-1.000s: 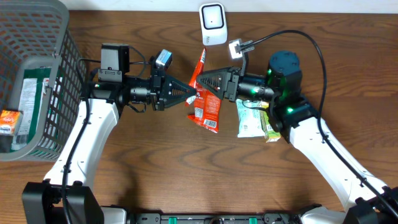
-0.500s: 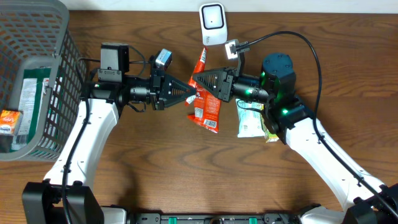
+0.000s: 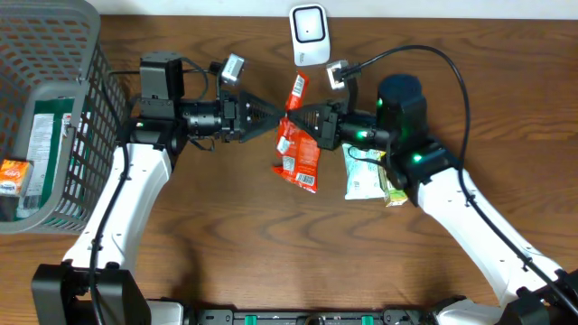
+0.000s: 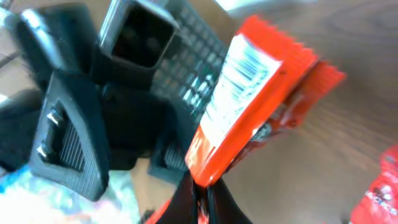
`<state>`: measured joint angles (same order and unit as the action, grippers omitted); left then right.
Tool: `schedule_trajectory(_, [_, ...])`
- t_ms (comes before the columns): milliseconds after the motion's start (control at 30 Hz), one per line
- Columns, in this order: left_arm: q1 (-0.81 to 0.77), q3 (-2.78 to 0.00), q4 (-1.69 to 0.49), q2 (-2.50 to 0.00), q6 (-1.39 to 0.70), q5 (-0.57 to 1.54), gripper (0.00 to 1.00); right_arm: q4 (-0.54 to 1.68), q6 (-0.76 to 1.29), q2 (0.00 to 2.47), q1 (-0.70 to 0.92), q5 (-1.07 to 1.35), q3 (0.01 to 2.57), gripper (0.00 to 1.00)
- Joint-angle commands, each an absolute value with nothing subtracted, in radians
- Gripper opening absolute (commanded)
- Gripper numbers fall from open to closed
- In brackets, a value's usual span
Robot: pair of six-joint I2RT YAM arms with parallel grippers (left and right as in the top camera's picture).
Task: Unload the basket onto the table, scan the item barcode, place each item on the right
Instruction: 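Open the left gripper and pull the stick away with the right gripper, then lower the stick between the HACKS bag and wipes, release with right gripper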
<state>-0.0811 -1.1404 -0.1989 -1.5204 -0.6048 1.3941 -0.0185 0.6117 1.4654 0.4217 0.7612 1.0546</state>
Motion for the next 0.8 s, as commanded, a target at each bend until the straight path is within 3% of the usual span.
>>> schedule_trajectory(0, [-0.054,-1.145,-0.194,-1.516,-0.568,1.259,0.59,0.209,0.445,1.466,0.390,0.670,1.185,0.02])
schedule_trajectory(133, [-0.046,-1.145,-0.263,-1.516,-0.524,1.122,0.59,0.609,0.300,1.466,0.397,0.387,1.357,0.01])
schedule_trajectory(300, [-0.046,-1.145,-0.394,-1.516,-0.484,0.929,0.59,0.882,0.279,1.467,0.426,0.149,1.436,0.01])
schedule_trajectory(767, [-0.046,-1.145,-0.528,-1.516,-0.426,0.722,0.60,0.900,0.272,1.739,0.549,-0.022,1.378,0.01])
